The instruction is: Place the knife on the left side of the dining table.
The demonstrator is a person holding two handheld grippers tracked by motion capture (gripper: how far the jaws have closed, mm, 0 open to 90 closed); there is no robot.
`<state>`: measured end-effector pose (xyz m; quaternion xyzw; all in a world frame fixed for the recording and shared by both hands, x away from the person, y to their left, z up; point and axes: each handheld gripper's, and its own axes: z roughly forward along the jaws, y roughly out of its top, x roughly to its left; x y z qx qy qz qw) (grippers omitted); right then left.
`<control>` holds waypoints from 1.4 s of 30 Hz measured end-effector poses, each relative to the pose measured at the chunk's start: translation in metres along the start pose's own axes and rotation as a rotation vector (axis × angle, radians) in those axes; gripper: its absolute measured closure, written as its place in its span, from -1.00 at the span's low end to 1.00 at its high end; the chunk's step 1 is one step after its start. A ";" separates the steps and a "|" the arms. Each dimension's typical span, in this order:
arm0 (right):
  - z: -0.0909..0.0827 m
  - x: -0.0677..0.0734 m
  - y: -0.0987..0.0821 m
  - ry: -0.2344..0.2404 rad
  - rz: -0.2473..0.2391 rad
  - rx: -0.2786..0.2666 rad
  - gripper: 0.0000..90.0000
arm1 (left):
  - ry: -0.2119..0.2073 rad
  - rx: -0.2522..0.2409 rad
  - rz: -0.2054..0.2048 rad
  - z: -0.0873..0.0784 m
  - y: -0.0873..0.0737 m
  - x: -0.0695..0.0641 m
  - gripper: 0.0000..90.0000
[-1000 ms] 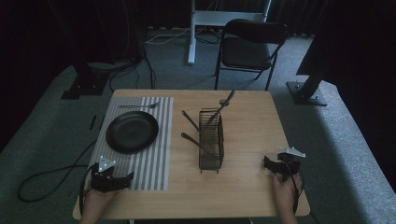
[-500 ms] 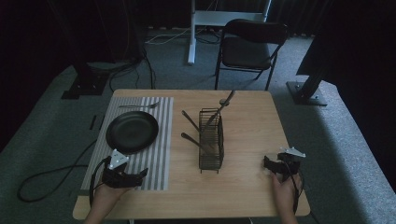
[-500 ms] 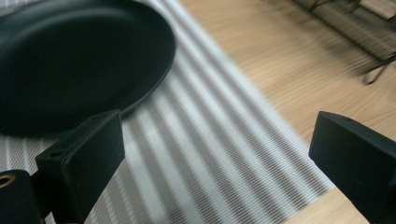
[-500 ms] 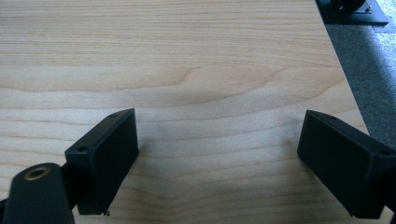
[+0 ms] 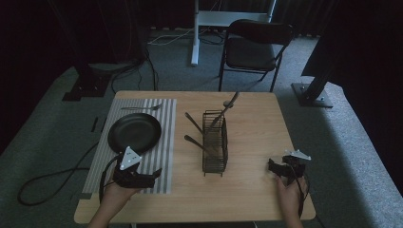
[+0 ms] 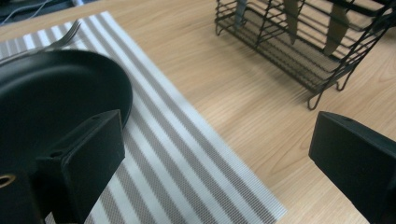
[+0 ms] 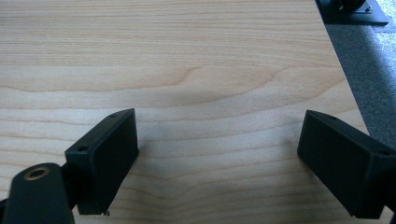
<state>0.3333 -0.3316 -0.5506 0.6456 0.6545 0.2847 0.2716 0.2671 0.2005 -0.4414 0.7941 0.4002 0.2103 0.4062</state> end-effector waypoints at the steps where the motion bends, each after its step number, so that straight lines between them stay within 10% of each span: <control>1: 0.000 0.000 0.000 0.000 0.000 0.000 -0.75 | -0.006 -0.002 0.003 0.001 0.001 -0.001 -0.92; 42: 0.000 0.000 0.000 0.000 0.000 0.000 -0.75 | -0.132 -0.052 0.105 0.043 0.072 -0.044 -0.91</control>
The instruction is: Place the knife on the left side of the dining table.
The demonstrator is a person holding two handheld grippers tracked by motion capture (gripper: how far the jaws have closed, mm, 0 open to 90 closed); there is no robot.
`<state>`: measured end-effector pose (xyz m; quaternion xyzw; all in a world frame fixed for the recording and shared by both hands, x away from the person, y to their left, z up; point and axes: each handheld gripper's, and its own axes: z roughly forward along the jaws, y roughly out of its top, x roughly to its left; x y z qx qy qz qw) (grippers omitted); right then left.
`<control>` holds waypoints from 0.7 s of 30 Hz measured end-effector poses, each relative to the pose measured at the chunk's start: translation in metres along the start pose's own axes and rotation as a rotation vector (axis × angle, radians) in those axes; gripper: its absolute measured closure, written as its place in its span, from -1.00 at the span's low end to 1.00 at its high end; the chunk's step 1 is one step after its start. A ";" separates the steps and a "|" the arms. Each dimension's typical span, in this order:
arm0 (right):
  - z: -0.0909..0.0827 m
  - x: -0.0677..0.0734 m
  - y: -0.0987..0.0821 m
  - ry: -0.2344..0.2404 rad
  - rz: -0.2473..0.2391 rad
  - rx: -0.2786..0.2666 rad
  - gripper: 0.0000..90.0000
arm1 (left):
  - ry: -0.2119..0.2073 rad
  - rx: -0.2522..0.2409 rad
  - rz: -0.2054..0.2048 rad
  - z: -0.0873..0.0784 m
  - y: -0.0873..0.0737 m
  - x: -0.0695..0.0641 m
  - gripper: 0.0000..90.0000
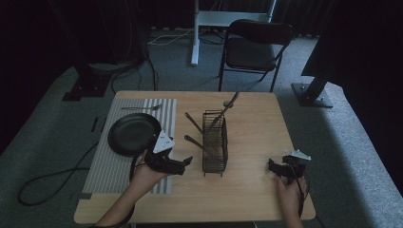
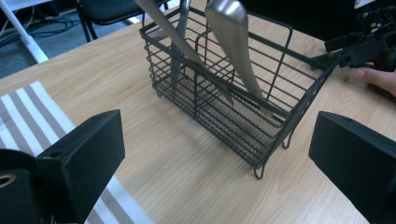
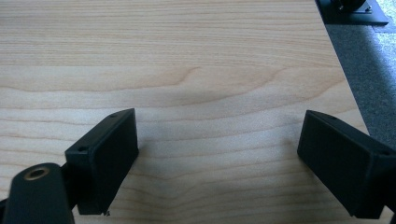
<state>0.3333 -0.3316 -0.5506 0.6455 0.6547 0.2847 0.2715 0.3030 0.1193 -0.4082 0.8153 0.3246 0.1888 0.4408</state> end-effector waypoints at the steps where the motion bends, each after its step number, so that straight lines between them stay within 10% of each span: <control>1: 0.000 0.000 0.000 0.000 0.000 0.000 -0.75 | 0.000 0.000 0.000 0.000 0.000 0.000 -0.91; 21: 0.000 0.000 0.000 0.000 0.000 0.000 -0.75 | -0.009 -0.010 -0.038 0.029 0.023 -0.002 -0.66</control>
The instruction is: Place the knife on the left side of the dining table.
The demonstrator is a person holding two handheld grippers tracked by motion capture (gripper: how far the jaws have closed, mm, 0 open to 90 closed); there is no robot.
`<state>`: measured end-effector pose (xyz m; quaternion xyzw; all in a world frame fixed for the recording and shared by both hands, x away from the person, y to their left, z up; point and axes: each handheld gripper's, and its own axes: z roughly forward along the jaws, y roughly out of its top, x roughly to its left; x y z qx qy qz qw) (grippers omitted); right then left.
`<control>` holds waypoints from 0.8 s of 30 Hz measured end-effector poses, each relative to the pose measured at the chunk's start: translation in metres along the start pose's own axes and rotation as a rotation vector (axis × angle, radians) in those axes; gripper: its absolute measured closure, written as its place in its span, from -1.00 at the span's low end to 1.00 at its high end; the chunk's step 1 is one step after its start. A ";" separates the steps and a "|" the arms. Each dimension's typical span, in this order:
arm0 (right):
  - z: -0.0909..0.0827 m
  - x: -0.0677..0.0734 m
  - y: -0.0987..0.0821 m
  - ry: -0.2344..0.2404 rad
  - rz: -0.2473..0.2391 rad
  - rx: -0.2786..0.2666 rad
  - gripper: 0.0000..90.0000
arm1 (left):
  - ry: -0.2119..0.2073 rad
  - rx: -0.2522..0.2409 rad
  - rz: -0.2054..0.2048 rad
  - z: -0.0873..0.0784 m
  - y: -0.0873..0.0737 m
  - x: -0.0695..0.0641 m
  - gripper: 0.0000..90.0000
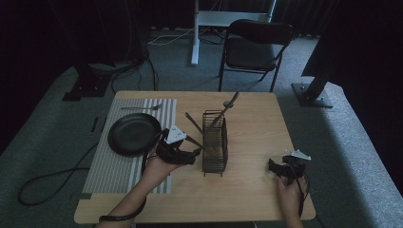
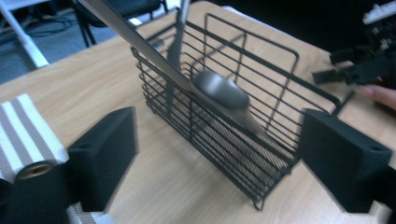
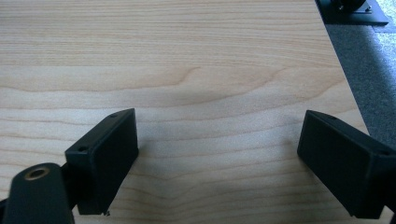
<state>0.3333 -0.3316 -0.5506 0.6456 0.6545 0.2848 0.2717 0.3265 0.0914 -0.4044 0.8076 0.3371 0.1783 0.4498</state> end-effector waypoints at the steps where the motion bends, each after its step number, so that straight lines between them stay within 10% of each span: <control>1: 0.000 0.000 0.000 0.000 -0.001 0.000 -0.75 | 0.000 -0.002 0.000 0.001 0.001 -0.001 -0.45; 16: 0.000 0.000 0.000 0.000 0.001 0.001 -0.74 | -0.039 -0.027 0.007 -0.004 0.000 -0.005 0.43; 24: 0.000 0.000 0.000 0.000 0.000 0.000 -0.74 | -0.148 -0.033 -0.036 -0.007 -0.003 0.000 0.64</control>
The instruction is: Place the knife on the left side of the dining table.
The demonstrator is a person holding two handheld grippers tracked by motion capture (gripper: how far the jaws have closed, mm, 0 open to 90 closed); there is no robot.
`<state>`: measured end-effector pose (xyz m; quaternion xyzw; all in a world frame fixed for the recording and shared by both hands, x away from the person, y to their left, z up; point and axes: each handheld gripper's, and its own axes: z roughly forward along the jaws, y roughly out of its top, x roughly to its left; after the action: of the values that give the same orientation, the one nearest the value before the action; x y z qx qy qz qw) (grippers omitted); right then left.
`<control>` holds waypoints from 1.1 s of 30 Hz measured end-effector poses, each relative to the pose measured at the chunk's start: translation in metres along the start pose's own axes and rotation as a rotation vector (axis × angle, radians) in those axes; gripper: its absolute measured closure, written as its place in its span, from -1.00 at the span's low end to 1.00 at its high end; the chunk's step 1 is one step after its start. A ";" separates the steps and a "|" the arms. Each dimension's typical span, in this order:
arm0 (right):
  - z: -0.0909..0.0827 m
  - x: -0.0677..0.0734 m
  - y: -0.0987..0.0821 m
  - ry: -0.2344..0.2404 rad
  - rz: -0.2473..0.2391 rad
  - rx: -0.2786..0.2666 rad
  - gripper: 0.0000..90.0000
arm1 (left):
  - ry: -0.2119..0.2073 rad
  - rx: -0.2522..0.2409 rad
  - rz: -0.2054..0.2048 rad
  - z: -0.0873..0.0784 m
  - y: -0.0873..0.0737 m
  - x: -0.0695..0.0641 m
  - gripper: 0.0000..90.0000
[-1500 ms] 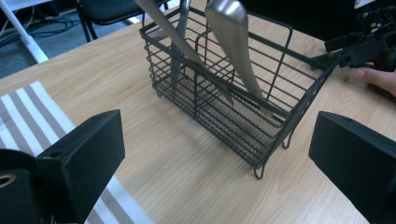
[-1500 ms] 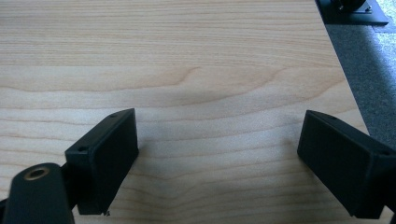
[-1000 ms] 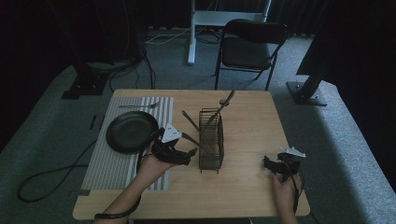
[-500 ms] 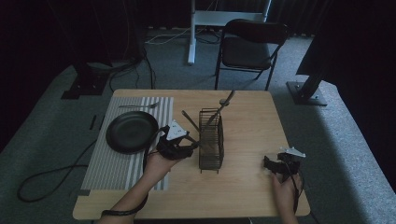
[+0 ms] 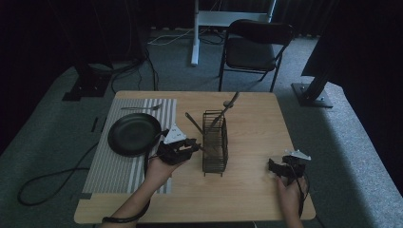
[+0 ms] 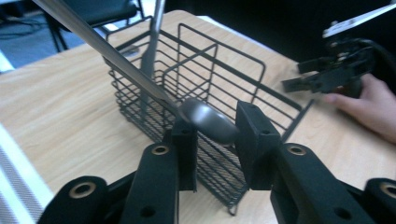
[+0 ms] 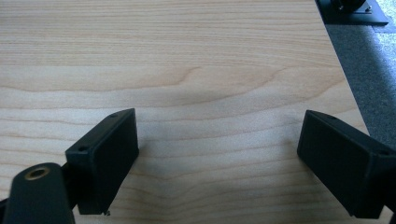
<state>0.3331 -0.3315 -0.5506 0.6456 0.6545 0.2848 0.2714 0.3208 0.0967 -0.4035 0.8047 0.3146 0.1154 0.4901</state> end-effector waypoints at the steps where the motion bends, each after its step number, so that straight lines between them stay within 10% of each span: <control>1: 0.000 0.000 0.000 0.000 0.001 0.000 -0.74 | -0.029 -0.009 -0.025 -0.001 0.000 0.001 0.72; 4: 0.000 0.000 0.000 0.000 0.001 0.000 -0.74 | -0.075 -0.018 -0.047 -0.001 0.000 0.001 0.84; 13: 0.000 0.000 0.000 0.000 0.000 0.000 -0.74 | -0.026 -0.032 0.040 -0.003 0.005 -0.016 0.86; 33: 0.000 0.000 0.000 -0.001 0.000 0.000 -0.74 | -0.007 -0.063 0.055 -0.033 0.020 -0.019 0.86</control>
<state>0.3331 -0.3315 -0.5506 0.6456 0.6545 0.2846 0.2717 0.2976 0.1026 -0.3678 0.7977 0.2870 0.1358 0.5128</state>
